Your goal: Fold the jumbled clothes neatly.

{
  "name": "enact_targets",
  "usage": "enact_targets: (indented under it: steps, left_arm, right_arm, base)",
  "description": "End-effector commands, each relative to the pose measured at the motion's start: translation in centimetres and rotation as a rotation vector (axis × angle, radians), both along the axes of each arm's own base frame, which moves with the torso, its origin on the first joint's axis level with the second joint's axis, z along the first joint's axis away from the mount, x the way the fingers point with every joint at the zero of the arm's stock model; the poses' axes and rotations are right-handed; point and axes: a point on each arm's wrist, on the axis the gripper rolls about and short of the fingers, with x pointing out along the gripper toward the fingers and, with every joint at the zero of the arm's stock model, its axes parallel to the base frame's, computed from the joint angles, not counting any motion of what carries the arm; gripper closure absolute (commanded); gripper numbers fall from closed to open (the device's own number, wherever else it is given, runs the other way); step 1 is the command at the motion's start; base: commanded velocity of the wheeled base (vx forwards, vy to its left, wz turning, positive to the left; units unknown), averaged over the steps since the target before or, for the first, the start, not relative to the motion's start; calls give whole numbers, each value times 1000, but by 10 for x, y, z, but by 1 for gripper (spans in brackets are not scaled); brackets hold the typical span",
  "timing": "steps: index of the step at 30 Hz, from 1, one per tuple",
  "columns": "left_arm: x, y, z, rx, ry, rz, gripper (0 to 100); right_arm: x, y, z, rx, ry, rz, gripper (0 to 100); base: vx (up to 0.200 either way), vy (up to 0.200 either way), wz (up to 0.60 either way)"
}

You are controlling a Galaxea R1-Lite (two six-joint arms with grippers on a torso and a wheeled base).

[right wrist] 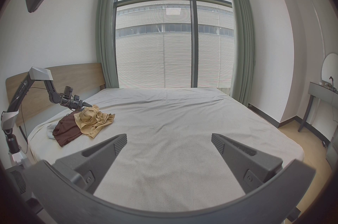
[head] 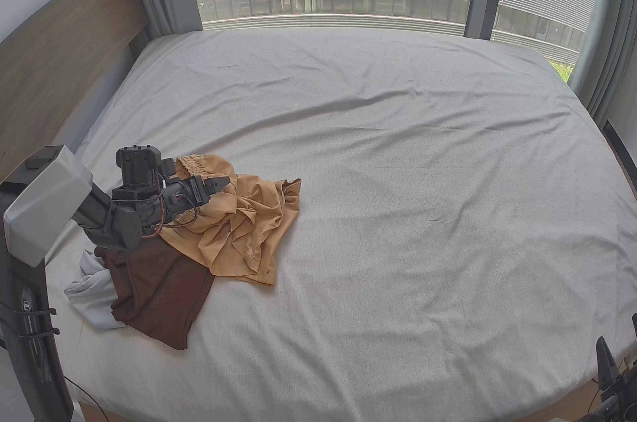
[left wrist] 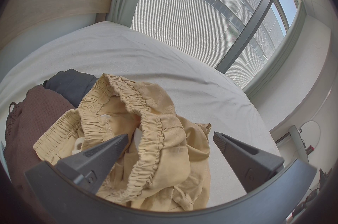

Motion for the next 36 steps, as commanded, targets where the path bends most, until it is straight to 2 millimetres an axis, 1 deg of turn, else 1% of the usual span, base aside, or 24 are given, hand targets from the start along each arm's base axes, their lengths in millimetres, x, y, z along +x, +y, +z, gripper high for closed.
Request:
enact_targets:
  steps: [1,5,6,11,16,18,22,24,26,29,31,34,35,36]
  left_arm:
    - [5,-3,-4,-1,0,-4,0]
    - [8,-3,-5,-4,-5,-3,0]
    - [8,-3,-5,-4,-5,-1,100]
    - [8,-2,-5,-2,1,1,100]
    - [8,-2,-13,0,13,-1,100]
    - [8,-2,-13,1,12,-1,100]
    - [1,0,-5,-15,13,-4,100]
    - [-3,0,3,-53,14,1,100]
    - [-10,-1,20,-169,29,14,100]
    - [-23,1,36,-302,61,21,100]
    - [-29,2,39,-365,77,2,100]
    - [-32,7,36,-415,82,-1,100]
    - [-34,14,36,-450,60,16,100]
    - [-35,16,35,-464,52,22,100]
  right_arm:
    - [0,0,-5,0,3,0,0]
    - [0,0,-5,0,3,-2,0]
    - [0,0,-5,0,3,0,0]
    - [0,0,-5,0,3,0,0]
    - [0,0,-5,0,3,0,0]
    - [0,0,-5,0,3,-2,0]
    - [0,0,-5,0,3,-2,0]
    - [0,0,-5,0,3,0,0]
    - [0,0,-5,0,3,0,0]
    - [0,0,-5,0,3,0,0]
    - [0,0,-5,2,3,0,0]
    - [0,0,-5,2,3,0,0]
    - [0,0,-5,2,3,0,0]
    - [0,0,-5,2,3,-2,0]
  base:
    - [0,0,0]
    - [0,0,0]
    - [0,0,0]
    - [0,0,0]
    - [0,0,0]
    - [0,0,0]
    - [0,0,0]
    - [0,0,0]
    - [0,0,0]
    - [0,0,0]
    - [0,0,0]
    - [0,0,0]
    - [0,0,0]
    - [0,0,0]
